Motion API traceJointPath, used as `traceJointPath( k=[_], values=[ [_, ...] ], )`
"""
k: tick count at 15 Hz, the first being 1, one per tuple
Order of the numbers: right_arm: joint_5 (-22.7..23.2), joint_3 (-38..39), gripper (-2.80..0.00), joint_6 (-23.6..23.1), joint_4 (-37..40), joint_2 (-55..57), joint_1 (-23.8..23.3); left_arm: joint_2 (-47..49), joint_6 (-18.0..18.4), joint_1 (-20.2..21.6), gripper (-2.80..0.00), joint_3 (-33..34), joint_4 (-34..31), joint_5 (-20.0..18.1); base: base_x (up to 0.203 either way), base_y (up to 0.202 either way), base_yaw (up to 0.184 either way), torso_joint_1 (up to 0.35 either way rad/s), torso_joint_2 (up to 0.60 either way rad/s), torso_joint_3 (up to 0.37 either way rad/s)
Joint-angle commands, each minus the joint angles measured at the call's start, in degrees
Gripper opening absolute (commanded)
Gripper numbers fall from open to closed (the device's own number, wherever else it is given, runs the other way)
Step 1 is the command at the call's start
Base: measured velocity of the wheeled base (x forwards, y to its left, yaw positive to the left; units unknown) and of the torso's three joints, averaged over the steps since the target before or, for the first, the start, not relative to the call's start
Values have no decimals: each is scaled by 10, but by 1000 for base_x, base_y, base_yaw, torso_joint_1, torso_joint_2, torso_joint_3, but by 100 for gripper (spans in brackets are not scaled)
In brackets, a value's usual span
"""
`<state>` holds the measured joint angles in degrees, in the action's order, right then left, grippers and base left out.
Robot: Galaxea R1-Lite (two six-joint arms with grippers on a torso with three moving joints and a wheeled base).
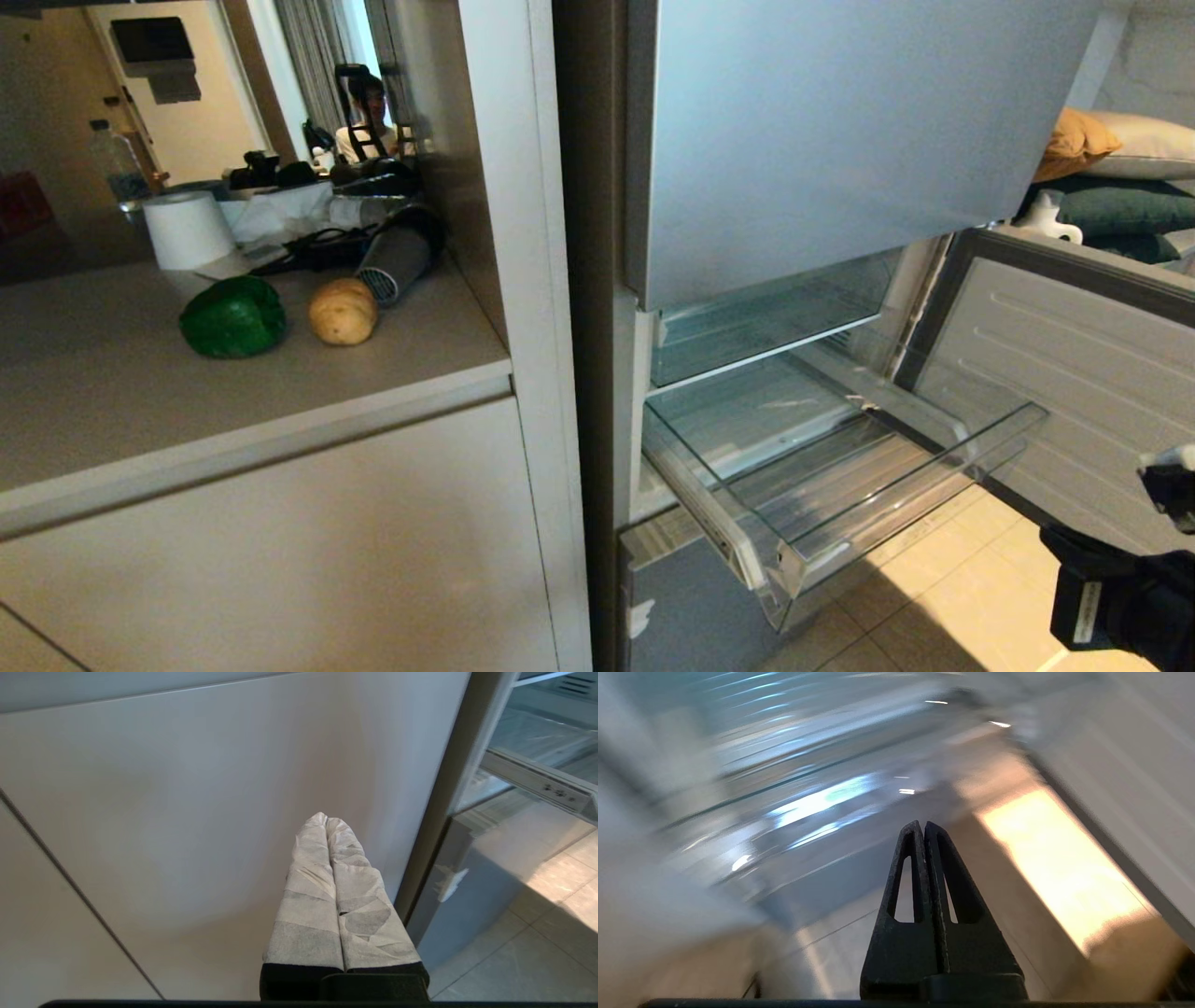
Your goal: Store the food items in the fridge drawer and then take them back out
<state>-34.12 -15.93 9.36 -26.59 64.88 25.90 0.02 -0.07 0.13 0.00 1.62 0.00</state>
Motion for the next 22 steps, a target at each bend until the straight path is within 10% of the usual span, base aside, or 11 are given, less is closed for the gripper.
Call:
traceJointPath(
  k=[1,3,8,14,22],
  values=[
    [-3,6,-280,4,-55,83,-133,1,0,0,-280,6,0,0,0,0,0,0,0,0],
    [-3,32,-280,5,-127,153,-249,1,0,0,-280,6,0,0,0,0,0,0,0,0],
    [84,82,-280,20,-240,272,-336,1,0,0,-280,6,0,0,0,0,0,0,0,0],
    [248,-4,-280,55,-244,376,-369,1,0,0,-280,6,0,0,0,0,0,0,0,0],
    [343,-139,-280,73,-244,481,-371,1,0,0,-280,6,0,0,0,0,0,0,0,0]
  ],
)
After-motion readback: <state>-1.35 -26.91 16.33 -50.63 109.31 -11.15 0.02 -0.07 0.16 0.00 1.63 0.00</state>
